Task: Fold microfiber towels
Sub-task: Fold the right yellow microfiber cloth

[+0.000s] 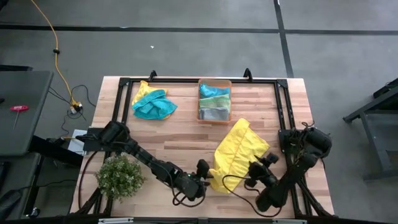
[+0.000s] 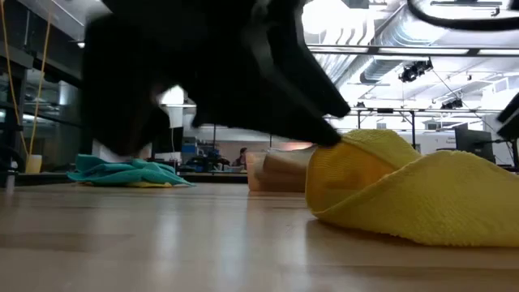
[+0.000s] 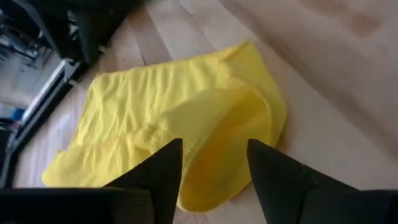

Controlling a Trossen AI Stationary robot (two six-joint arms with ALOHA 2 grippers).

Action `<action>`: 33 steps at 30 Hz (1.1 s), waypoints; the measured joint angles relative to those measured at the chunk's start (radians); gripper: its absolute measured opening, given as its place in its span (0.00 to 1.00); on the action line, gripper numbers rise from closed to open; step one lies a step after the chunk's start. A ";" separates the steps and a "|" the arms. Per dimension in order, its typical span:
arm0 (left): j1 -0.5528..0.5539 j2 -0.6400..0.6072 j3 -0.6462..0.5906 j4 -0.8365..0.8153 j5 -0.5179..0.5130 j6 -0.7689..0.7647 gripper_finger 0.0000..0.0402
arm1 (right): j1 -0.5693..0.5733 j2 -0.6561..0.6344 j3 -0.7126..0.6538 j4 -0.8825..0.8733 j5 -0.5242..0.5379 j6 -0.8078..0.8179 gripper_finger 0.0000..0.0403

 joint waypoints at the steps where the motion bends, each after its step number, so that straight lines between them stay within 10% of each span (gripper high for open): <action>1: 0.001 0.009 0.000 0.009 -0.008 0.025 0.43 | 0.014 0.000 0.000 -0.023 -0.008 0.043 0.41; 21: 0.005 0.118 0.000 0.277 -0.090 0.526 0.43 | 0.068 0.000 0.000 -0.074 0.016 0.156 0.41; 33: 0.006 0.120 0.000 0.312 0.054 0.713 0.43 | 0.056 0.000 0.000 -0.073 0.039 0.149 0.41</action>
